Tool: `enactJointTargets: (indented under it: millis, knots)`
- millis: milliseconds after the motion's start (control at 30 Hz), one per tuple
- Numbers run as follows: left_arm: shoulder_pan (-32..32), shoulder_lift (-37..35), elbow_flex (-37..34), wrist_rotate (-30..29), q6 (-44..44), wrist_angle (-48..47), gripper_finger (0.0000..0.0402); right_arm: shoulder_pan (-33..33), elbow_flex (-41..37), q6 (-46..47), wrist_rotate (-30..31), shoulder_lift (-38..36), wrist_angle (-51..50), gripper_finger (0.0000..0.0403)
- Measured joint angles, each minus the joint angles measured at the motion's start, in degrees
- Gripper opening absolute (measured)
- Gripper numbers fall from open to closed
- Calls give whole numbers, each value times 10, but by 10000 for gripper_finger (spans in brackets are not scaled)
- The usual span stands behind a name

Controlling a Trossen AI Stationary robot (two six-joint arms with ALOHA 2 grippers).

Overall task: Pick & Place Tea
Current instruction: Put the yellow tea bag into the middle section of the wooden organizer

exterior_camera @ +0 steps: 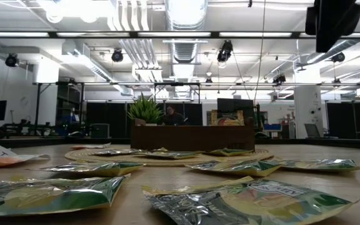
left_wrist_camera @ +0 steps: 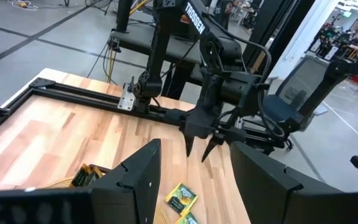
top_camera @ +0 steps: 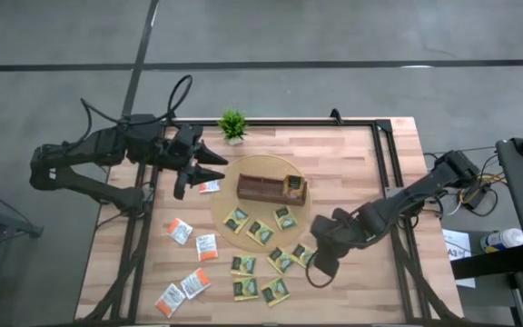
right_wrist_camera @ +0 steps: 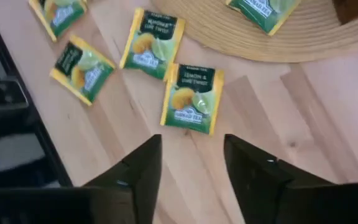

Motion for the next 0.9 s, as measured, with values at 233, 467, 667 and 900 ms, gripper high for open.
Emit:
enactJointTargets:
  millis: [233, 467, 667, 900]
  knots:
    - [-1, 0, 0, 0, 22, -5, 188, 0, 13, 68, -28, 62, 20, 203]
    - [-1, 1, 0, 0, 24, -5, 188, -18, 49, 61, -33, 148, 19, 203]
    - [-1, 1, 0, 0, 24, -6, 188, -37, 67, 58, -52, 198, 20, 203]
    - [-1, 1, 0, 2, 22, -14, 188, -37, 58, 62, -66, 229, 20, 203]
